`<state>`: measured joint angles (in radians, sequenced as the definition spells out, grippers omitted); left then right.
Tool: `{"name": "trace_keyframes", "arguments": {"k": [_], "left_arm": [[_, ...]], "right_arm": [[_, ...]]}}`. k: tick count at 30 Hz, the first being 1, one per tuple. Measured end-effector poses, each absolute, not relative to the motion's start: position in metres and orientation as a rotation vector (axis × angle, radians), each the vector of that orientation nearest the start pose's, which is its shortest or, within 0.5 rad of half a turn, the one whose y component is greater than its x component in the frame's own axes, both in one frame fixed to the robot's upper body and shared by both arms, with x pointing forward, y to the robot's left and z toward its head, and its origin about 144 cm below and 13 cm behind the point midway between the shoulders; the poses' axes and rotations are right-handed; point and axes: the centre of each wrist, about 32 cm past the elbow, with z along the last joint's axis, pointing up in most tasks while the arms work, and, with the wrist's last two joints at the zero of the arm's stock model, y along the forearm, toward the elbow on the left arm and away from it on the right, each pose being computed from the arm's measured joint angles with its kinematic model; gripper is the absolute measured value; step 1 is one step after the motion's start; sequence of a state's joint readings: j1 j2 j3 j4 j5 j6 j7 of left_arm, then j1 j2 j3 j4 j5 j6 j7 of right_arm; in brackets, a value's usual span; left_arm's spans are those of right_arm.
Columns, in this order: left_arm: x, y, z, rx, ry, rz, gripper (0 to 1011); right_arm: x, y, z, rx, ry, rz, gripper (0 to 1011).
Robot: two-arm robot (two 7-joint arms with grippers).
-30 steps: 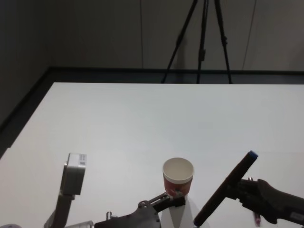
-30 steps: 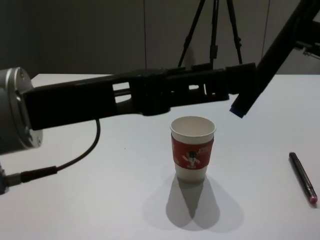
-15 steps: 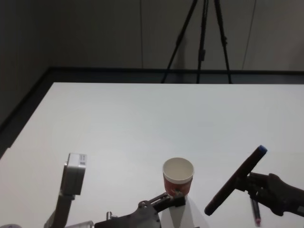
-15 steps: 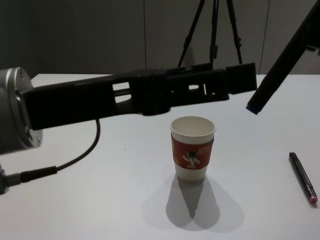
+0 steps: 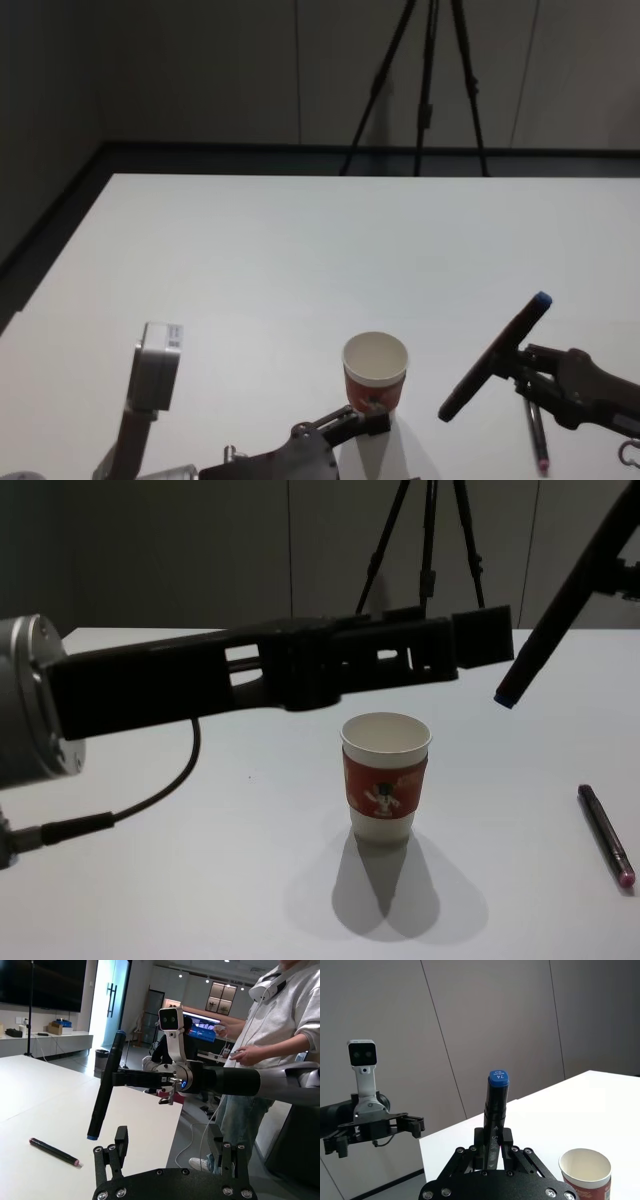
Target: Place the pen into the pen holder.
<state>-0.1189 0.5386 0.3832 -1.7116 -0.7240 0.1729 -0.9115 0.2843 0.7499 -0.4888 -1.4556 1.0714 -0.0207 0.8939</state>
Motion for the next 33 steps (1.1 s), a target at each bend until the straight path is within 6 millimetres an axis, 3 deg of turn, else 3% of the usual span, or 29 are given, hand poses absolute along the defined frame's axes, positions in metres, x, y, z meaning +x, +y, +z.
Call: {"name": "trace_keyframes", "arguments": {"k": [33], "left_arm": [[0.465, 0.253, 1.197, -0.088, 0.206, 0.238, 1002]], "right_arm": [[0.521, -0.308, 1.201, 0.034, 0.092, -0.595, 209]]}}
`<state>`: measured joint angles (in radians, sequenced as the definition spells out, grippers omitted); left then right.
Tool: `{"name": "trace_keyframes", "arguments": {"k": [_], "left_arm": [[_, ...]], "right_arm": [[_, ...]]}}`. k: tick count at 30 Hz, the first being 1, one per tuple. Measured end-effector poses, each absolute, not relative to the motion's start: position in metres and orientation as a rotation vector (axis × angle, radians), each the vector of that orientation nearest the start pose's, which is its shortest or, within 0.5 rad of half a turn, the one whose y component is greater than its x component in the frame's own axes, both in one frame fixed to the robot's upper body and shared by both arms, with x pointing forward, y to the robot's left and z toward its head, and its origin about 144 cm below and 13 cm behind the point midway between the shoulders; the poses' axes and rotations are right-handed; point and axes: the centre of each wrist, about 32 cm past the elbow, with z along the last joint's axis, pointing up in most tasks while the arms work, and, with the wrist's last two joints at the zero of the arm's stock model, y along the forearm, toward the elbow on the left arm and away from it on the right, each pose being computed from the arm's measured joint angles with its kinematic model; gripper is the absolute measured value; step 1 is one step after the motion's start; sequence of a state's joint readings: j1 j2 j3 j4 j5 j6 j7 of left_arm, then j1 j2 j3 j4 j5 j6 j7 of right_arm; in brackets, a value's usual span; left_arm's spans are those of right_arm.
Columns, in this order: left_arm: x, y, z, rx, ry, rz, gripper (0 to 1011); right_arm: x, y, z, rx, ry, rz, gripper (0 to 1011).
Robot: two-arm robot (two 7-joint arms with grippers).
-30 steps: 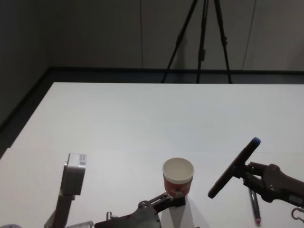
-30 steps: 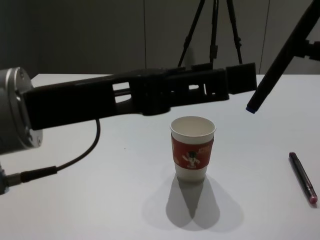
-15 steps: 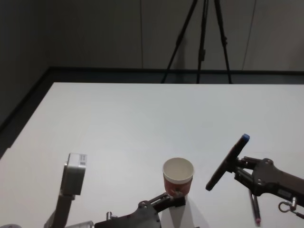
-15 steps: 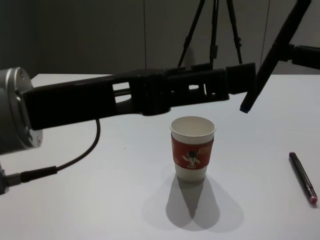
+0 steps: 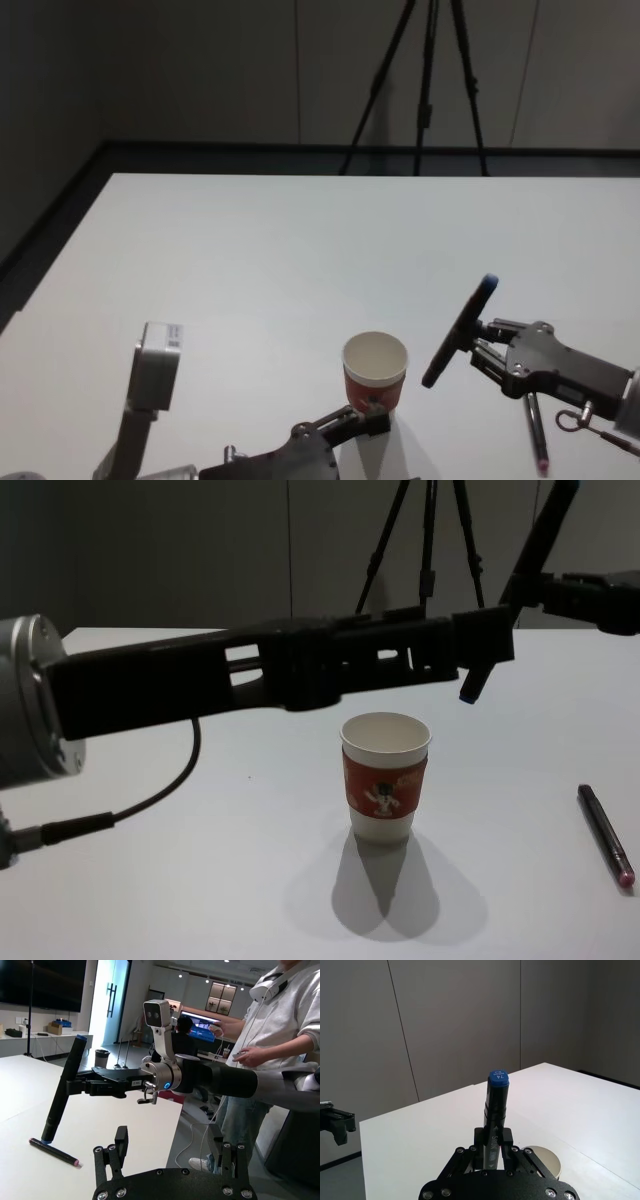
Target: Place the pen into the pen holder.
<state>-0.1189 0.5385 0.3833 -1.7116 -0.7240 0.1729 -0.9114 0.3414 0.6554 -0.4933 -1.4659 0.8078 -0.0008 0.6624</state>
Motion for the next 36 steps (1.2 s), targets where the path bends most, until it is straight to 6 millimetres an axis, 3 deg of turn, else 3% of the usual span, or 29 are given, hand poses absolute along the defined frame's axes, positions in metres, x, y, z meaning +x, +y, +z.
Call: {"name": "trace_keyframes", "arguments": {"k": [36], "left_arm": [[0.465, 0.253, 1.197, -0.088, 0.206, 0.238, 1001]], "right_arm": [[0.559, -0.281, 1.192, -0.043, 0.052, -0.68, 209]]}}
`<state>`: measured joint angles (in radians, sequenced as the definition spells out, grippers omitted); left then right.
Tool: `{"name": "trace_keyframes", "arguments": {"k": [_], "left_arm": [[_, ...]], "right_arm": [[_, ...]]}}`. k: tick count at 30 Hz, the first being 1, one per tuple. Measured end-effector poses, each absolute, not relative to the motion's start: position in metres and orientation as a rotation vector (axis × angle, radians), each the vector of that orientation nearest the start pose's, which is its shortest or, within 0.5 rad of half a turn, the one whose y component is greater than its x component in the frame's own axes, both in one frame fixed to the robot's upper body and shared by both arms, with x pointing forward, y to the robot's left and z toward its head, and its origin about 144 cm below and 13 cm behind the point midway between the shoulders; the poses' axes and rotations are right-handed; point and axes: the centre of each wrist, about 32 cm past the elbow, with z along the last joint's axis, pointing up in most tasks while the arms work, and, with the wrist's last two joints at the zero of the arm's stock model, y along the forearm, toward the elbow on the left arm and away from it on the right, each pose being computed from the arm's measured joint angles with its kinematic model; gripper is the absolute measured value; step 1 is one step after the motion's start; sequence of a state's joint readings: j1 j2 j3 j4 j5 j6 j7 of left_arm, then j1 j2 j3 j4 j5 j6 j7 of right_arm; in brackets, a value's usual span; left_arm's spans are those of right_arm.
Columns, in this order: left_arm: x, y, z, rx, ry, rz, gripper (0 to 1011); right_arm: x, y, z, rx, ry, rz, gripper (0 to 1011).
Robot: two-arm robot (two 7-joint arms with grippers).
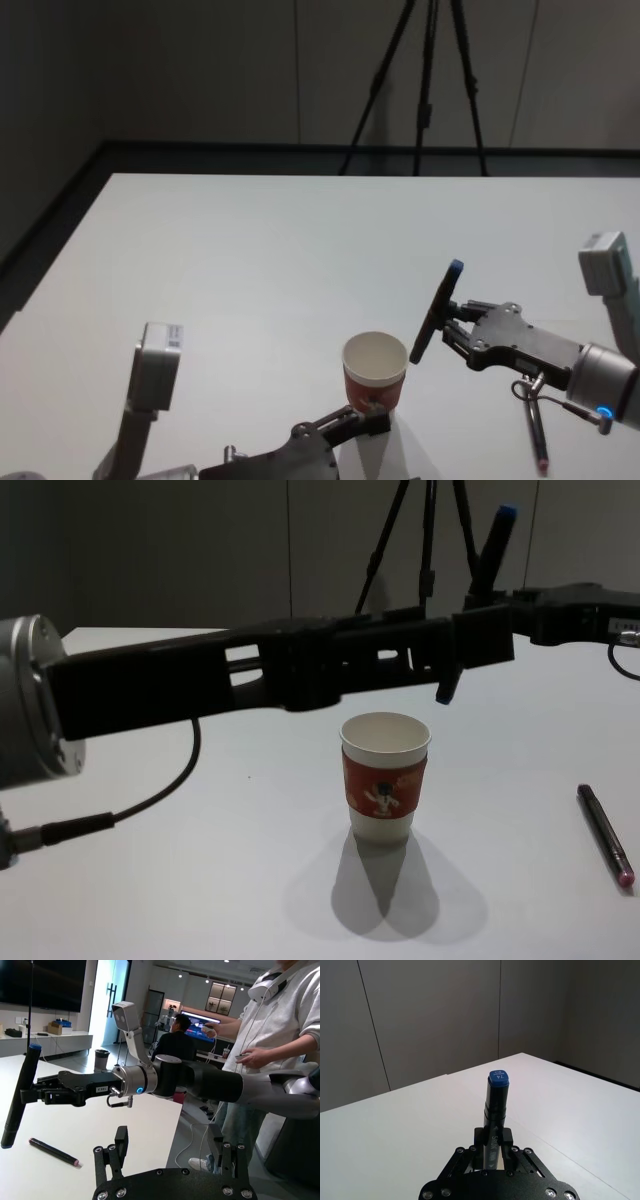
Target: Place the pen into the pen holder.
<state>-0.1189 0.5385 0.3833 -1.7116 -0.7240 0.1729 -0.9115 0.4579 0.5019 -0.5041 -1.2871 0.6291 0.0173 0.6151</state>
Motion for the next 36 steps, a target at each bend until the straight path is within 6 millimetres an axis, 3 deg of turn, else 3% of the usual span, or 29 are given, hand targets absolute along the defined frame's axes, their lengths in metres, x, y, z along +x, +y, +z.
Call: {"name": "trace_keyframes", "arguments": {"k": [36], "left_arm": [[0.465, 0.253, 1.197, -0.088, 0.206, 0.238, 1001]], "right_arm": [[0.595, -0.258, 1.184, -0.108, 0.015, -0.731, 209]]}}
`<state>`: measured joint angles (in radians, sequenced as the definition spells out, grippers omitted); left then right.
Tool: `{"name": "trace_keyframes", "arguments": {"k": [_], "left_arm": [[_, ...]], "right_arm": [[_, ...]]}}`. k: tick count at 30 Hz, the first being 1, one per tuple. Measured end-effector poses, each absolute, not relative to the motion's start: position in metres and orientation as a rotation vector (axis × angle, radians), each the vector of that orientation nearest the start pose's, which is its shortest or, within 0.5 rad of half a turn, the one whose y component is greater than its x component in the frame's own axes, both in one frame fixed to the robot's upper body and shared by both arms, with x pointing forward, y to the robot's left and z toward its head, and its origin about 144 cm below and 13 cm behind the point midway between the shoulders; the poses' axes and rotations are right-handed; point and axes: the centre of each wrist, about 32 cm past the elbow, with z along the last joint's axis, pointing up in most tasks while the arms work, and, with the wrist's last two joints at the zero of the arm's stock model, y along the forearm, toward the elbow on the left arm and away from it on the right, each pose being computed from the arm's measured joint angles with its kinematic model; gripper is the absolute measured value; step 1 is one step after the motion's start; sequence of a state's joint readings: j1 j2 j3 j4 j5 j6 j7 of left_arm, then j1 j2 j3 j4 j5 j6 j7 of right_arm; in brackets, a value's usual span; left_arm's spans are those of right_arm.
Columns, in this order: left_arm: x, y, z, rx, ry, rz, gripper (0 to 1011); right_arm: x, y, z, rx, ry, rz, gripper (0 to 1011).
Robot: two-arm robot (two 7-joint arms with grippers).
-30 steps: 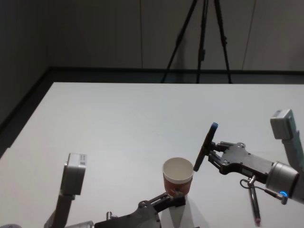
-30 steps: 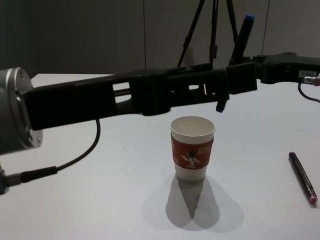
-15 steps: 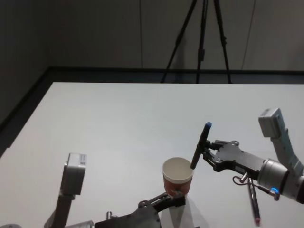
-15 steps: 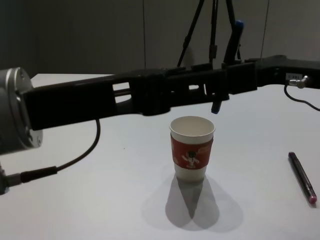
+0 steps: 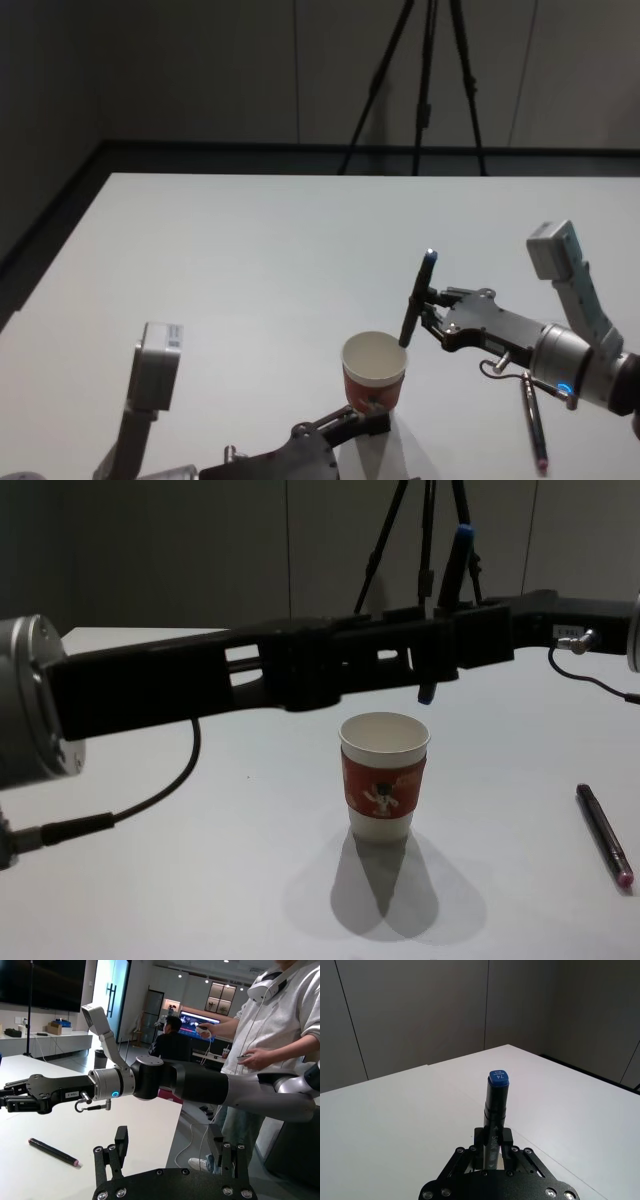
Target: Place the pen into the pen holder.
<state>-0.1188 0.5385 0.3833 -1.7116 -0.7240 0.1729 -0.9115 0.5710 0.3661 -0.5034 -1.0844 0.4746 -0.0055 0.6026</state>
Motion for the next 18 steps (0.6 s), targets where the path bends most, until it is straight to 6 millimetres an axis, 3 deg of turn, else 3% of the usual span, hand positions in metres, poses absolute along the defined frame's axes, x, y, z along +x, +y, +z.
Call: {"name": "trace_keyframes", "arguments": {"k": [18], "left_arm": [[0.465, 0.253, 1.197, -0.088, 0.206, 0.238, 1001]], "right_arm": [[0.608, -0.245, 1.181, -0.13, 0.015, -0.728, 209]]}}
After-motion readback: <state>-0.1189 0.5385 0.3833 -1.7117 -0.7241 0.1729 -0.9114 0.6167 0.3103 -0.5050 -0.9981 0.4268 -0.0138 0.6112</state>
